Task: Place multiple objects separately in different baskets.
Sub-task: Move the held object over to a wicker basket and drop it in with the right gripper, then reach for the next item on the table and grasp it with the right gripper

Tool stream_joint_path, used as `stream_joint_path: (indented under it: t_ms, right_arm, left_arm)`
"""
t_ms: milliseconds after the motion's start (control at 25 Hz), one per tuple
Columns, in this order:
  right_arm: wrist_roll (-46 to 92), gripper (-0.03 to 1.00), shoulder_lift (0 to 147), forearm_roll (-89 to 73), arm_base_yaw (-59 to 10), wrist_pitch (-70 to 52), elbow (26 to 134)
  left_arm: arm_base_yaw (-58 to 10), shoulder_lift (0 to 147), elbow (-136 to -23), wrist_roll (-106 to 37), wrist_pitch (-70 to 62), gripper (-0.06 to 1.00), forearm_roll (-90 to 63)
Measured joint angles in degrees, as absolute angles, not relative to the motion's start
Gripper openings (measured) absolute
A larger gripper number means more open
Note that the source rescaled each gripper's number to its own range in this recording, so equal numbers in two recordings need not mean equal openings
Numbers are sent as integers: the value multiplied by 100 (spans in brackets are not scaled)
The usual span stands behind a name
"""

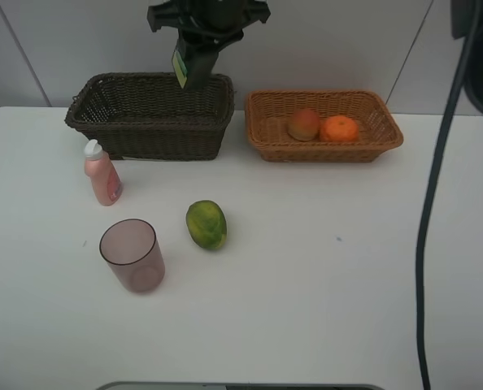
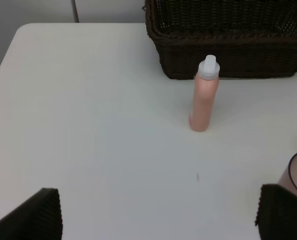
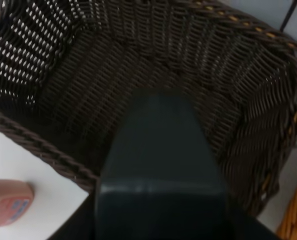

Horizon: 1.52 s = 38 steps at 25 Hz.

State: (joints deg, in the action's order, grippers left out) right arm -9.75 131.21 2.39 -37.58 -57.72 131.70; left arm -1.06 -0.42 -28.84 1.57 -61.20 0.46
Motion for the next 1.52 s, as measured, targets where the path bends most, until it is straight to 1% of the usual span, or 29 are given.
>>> stream_joint_path:
  t_ms: [240,480,840,880,920,1000,1120,1200,1240,1280,1360,1520]
  right_arm:
    - [-975,1,13567,168,-3758,-4843,13170]
    - [-975,1,13954,189,-3708,-4237,13170]
    - [-975,1,14241,378,-3653,-4027,13170]
    - [-975,2,14246,378,-3647,-4027,13170]
    - [-975,6,14263,378,-3634,-4027,13170]
    - [-975,25,14261,387,-3627,-3953,13170]
    - [-975,64,14261,387,-3627,-3927,13170]
    - [-975,82,14261,387,-3627,-3927,13170]
    - [-975,88,14261,367,-3627,-3937,13170]
    - [-975,91,14261,337,-3627,-3940,13170]
    - [-975,94,14229,235,-3627,-3990,13170]
    - [-975,95,14034,152,-3627,-4093,13170]
  left_arm:
    - [-106,-42,-2884,157,-6120,100,46]
    - [-106,-42,-2884,157,-6120,100,46]
    - [-106,-42,-2884,157,-6120,100,46]
    - [-106,-42,-2884,157,-6120,100,46]
    - [-106,-42,-2884,157,-6120,100,46]
    - [-106,-42,-2884,157,-6120,100,46]
    - [-106,-42,-2884,157,-6120,100,46]
    - [-106,-42,-2884,157,-6120,100,46]
    - [-106,-42,-2884,157,-6120,100,46]
    - [-106,-42,-2884,157,-6120,100,46]
    - [-106,-42,-2884,157,-6120,100,46]
    - [-106,-42,-2884,157,-6120,100,46]
